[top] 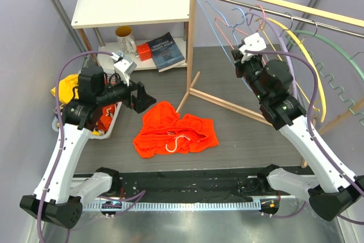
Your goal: Place the shorts on the hanger
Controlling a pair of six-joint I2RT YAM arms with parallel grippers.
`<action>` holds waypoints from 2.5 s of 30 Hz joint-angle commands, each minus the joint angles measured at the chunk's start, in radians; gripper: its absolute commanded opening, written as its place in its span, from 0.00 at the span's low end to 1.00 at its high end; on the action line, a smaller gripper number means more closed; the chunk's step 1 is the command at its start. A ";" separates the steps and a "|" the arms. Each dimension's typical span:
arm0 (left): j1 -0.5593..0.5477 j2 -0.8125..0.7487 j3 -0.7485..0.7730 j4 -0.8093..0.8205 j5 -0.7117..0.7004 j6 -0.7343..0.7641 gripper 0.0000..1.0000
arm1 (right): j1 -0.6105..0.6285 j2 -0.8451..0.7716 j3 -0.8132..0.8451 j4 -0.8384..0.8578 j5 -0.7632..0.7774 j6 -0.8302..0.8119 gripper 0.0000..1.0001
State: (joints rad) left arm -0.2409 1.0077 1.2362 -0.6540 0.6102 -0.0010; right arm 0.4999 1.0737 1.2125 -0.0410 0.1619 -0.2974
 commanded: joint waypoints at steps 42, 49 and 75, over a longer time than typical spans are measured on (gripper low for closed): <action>0.006 0.117 -0.247 -0.278 0.070 0.549 0.79 | 0.020 0.073 0.212 -1.154 -0.769 -0.379 0.01; 0.040 0.135 -0.271 -0.318 0.026 0.575 0.66 | 0.097 0.134 0.252 -1.177 -0.694 -0.491 0.01; 0.040 0.183 -0.376 -0.291 0.014 0.727 0.37 | 0.183 0.288 0.343 -1.115 -0.644 -0.580 0.01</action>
State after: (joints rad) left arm -0.2062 1.1851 0.8593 -0.9695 0.5880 0.6910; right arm 0.6876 1.3487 1.4994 -1.1660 -0.4652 -0.8371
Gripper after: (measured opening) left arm 0.388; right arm 0.055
